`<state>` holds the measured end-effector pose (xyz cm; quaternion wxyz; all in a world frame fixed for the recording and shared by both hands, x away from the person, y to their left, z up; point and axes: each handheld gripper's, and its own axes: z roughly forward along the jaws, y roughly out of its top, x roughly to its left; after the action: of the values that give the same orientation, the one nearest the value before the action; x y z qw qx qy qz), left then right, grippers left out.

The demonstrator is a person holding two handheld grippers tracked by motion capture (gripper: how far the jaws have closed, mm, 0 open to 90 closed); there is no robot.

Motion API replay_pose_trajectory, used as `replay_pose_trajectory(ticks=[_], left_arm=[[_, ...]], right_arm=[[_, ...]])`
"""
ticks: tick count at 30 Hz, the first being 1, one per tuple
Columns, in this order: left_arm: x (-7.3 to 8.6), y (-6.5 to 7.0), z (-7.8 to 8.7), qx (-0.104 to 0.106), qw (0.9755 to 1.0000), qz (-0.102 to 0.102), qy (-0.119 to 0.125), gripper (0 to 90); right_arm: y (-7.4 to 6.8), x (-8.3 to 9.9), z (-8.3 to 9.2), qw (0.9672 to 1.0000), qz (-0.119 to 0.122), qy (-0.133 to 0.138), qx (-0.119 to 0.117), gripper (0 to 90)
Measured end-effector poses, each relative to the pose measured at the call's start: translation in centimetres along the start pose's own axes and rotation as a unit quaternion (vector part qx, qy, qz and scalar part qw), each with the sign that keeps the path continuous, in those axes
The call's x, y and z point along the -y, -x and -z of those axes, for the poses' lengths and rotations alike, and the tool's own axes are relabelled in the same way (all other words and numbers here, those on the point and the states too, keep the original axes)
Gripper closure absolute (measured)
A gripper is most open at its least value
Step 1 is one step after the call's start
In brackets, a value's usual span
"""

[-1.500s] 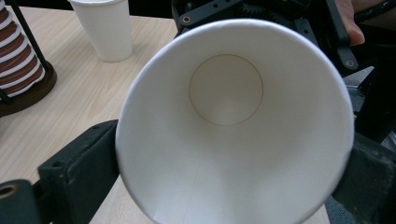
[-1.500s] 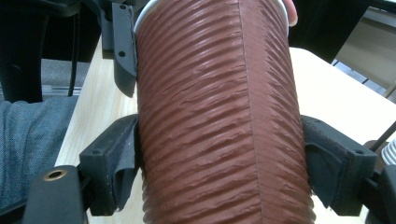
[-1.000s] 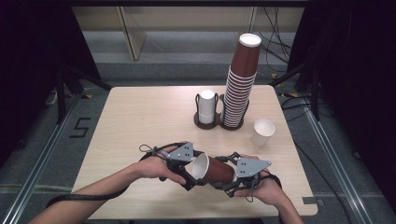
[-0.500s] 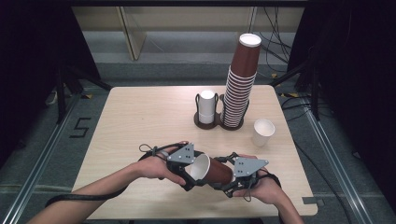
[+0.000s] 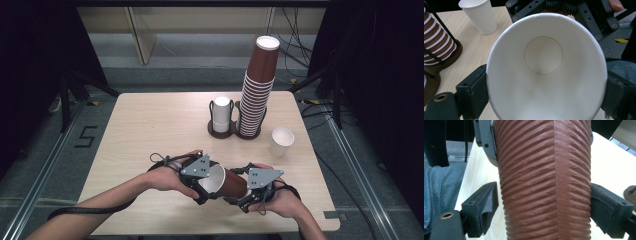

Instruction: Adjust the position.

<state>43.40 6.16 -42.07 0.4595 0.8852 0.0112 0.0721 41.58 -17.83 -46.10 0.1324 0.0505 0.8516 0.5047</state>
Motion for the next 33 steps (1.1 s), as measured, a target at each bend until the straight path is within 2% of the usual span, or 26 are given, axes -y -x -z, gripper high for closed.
replay_pose_trajectory(ticks=[1, 2, 3, 5, 7, 12, 21, 25, 27, 33], left_arm=[[-0.02, 0.04, -0.03, -0.001, 1.0000, 0.000, 0.001, 11.1], [-0.04, 0.04, -0.02, -0.001, 1.0000, -0.001, -0.001, 11.1], [-0.08, 0.04, 0.00, -0.001, 1.0000, -0.002, -0.003, 11.1], [-0.17, 0.04, 0.04, -0.003, 1.0000, -0.007, -0.007, 11.1], [-0.21, 0.09, 0.04, -0.005, 0.9999, -0.011, -0.009, 11.1], [-0.34, 0.02, 0.20, -0.009, 0.9996, -0.019, -0.021, 11.1], [-0.37, 0.03, 0.29, -0.013, 0.9993, -0.024, -0.026, 11.2], [-0.40, -0.06, 0.41, -0.015, 0.9990, -0.028, -0.033, 11.2], [-0.39, -0.07, 0.44, -0.019, 0.9989, -0.029, -0.032, 11.2], [-0.45, -0.20, 0.63, -0.025, 0.9981, -0.037, -0.042, 11.2]], right_arm=[[-0.09, -0.02, 0.00, 1.0000, -0.005, 0.000, -0.002, 14.9], [-0.02, -0.06, -0.03, 1.0000, 0.001, 0.001, -0.001, 14.3], [-0.18, -0.09, -0.02, 0.9999, -0.013, -0.003, -0.005, 13.8], [-0.30, -0.14, -0.07, 0.9998, -0.017, -0.006, -0.009, 11.8], [-0.22, -0.18, -0.10, 0.9999, -0.005, -0.009, -0.006, 9.7], [-0.30, -0.25, -0.06, 0.9999, -0.010, -0.013, -0.002, 6.2], [-0.28, -0.30, 0.10, 0.9997, -0.017, -0.017, 0.005, 2.0], [-0.34, -0.30, 0.19, 0.9996, -0.022, -0.018, 0.005, 0.9], [-0.27, -0.31, 0.28, 0.9997, -0.017, -0.016, 0.011, 0.7], [-0.16, -0.12, 0.72, 0.9994, -0.023, -0.019, 0.019, 0.5]])
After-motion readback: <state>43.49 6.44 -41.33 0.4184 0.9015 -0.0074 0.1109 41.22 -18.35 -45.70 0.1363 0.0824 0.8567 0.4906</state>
